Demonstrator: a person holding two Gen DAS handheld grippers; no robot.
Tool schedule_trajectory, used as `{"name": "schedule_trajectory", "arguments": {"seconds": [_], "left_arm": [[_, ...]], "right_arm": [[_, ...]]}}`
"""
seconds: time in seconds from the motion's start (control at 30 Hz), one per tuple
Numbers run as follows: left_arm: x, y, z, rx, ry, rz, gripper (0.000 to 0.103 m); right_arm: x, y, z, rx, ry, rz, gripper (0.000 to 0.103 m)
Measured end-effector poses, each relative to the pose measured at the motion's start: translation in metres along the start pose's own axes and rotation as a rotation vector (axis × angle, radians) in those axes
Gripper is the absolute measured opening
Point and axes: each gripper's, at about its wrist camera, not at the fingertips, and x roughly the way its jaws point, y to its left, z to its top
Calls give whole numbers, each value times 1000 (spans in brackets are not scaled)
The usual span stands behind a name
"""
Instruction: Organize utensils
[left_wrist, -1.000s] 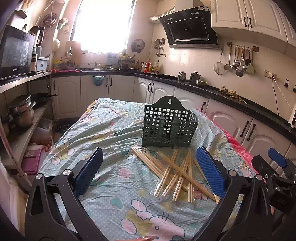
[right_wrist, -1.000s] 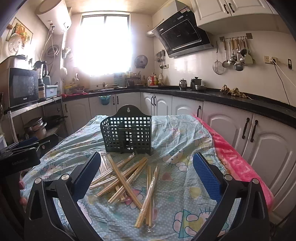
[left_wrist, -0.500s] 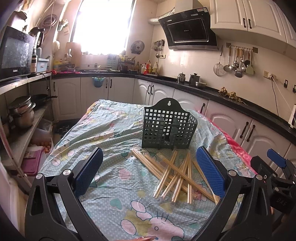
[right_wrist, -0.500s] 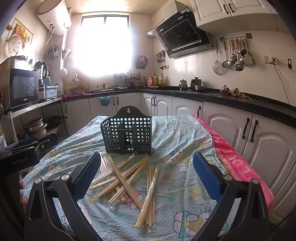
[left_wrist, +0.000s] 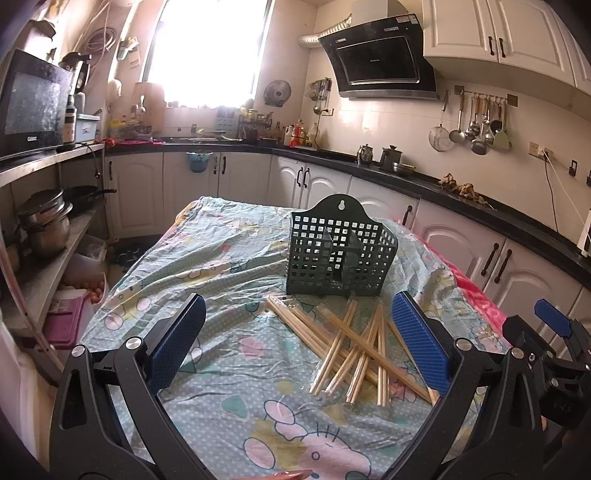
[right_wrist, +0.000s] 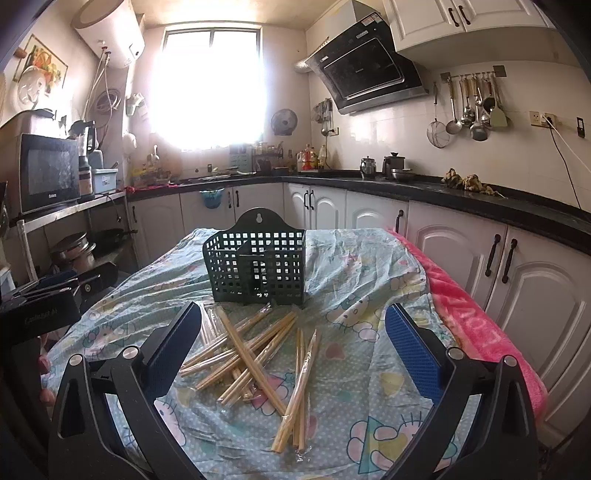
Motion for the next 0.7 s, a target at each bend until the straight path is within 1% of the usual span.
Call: {"name": "schedule_trajectory", "arguments": {"seconds": [0.1, 0.2, 0.4, 0.5, 0.7], "left_arm": [[3, 3, 1, -9, 9, 2, 93], [7, 10, 2, -27, 21, 3, 93], [22, 30, 8, -69, 62, 15, 93], [30, 40, 11, -92, 86, 23, 93], [48, 57, 23, -136, 131, 31, 93]], "right_arm": [[3, 2, 0, -10, 15, 13, 97], [10, 1, -1, -17, 39, 44, 97], [29, 7, 0, -41, 111, 116, 97], [42, 12, 5, -55, 149, 159, 97], [67, 24, 17, -112, 199, 210, 97]]}}
